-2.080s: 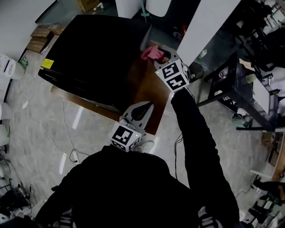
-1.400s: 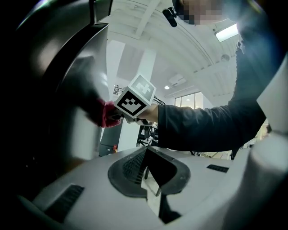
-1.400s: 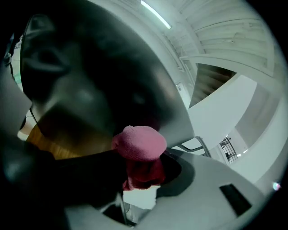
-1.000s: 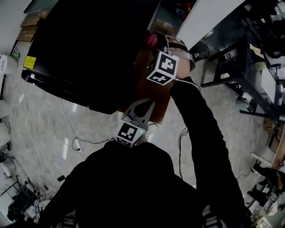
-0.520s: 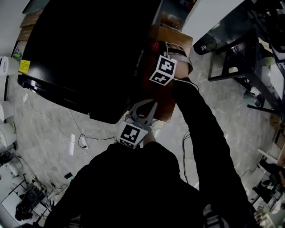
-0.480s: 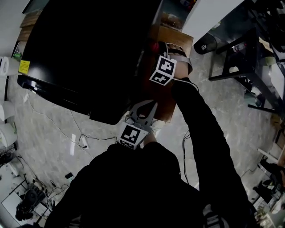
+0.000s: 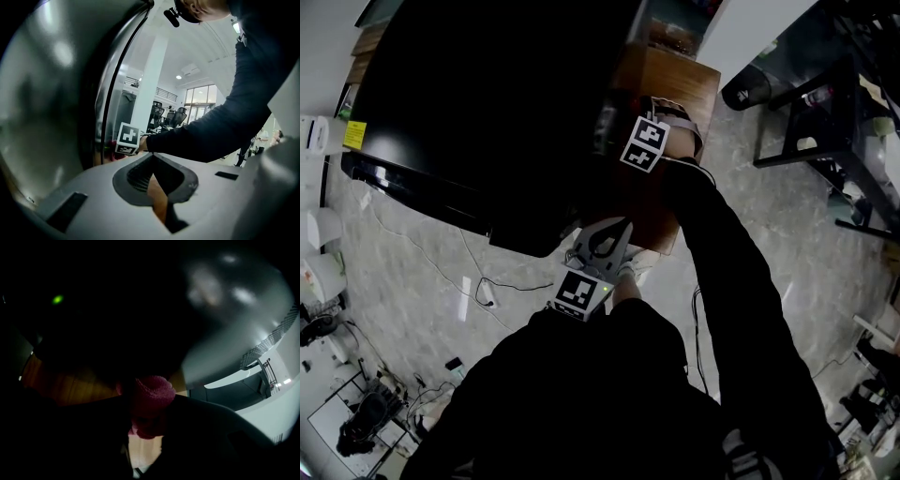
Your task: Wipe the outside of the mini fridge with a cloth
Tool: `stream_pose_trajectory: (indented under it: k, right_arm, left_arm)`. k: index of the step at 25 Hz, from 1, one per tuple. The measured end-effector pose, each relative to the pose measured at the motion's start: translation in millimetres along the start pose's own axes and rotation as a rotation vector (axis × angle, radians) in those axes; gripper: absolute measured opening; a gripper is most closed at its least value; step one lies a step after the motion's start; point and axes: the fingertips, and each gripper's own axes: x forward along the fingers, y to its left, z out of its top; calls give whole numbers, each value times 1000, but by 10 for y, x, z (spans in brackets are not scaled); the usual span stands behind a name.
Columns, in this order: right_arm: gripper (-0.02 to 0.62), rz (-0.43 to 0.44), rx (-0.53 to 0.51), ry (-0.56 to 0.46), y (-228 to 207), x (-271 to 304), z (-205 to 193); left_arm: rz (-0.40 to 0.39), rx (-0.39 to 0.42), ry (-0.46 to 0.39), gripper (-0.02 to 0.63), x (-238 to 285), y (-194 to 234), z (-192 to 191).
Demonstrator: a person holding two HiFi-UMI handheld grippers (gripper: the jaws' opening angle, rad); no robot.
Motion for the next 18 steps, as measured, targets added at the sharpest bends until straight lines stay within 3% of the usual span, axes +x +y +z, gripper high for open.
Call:
stream_pose_trajectory:
  k: [3, 6, 11, 18]
  right_arm:
    - [146, 27, 1, 10, 67, -16, -80]
    - [146, -11, 38, -28, -21, -344, -69]
    - [146, -113, 57, -90, -132, -1311, 198]
    - [147, -268, 54, -156, -254, -2968, 597]
  left_arm:
    - [13, 10, -2, 6, -85, -57, 63]
    - [23, 32, -23, 6, -219, -143, 219]
    - [14, 5, -95, 6, -605, -248, 568]
    - [-112, 62, -135, 6, -1055, -614, 956]
